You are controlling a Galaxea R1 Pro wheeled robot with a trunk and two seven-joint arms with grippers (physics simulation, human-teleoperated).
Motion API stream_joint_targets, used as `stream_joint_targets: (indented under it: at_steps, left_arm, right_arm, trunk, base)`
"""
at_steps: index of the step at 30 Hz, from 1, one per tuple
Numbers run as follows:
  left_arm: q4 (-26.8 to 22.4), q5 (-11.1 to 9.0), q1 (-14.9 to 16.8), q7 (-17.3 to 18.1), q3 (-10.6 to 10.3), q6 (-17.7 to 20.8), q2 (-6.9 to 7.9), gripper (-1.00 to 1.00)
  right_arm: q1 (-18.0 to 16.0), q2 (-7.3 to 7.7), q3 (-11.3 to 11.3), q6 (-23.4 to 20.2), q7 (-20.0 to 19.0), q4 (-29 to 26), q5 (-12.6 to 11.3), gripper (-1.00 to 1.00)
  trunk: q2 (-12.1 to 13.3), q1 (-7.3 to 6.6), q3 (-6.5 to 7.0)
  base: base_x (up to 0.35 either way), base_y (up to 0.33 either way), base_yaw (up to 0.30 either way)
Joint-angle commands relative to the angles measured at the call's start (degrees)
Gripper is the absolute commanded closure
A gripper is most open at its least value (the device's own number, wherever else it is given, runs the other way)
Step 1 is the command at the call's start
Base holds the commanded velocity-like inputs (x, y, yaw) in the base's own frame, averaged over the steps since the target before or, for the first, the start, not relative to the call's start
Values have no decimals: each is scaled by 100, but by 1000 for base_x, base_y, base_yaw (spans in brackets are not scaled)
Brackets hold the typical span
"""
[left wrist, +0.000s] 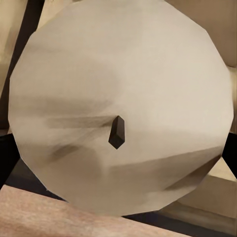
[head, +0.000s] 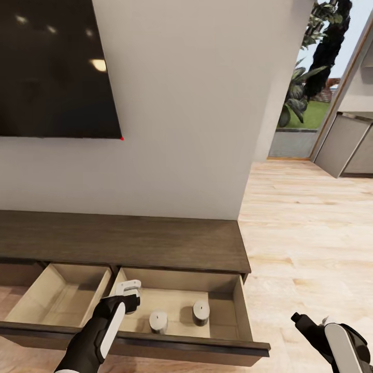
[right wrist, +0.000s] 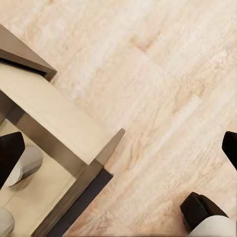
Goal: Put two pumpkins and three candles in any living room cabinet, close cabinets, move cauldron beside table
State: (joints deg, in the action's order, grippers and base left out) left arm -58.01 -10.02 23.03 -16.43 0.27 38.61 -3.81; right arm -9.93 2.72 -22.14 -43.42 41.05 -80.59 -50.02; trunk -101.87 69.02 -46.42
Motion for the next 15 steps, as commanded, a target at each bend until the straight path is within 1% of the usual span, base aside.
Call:
stream_joint_targets:
  at_steps: [1, 5, 11, 15]
  left_arm:
    - [0, 0, 0, 0, 0, 1, 1, 100]
    - [0, 0, 0, 1, 0, 24, 3, 100]
    - [0, 3, 0, 7, 0, 57, 3, 100]
    - [0, 7, 0, 5, 0, 126, 3, 100]
  right_arm:
    - [0, 0, 0, 0, 0, 26, 0, -100]
    - [0, 0, 0, 0, 0, 64, 1, -100]
    - [0, 0, 0, 0, 0, 70, 1, -100]
    - [0, 5, -4, 0, 0, 70, 1, -100]
  trunk:
    - [0, 0, 0]
    - [0, 0, 0]
    - [0, 0, 0]
    - [-160, 88, -72]
  base:
    - [127, 0, 0]
    - [135, 0, 0]
    - [16, 0, 0]
    - [1, 0, 0]
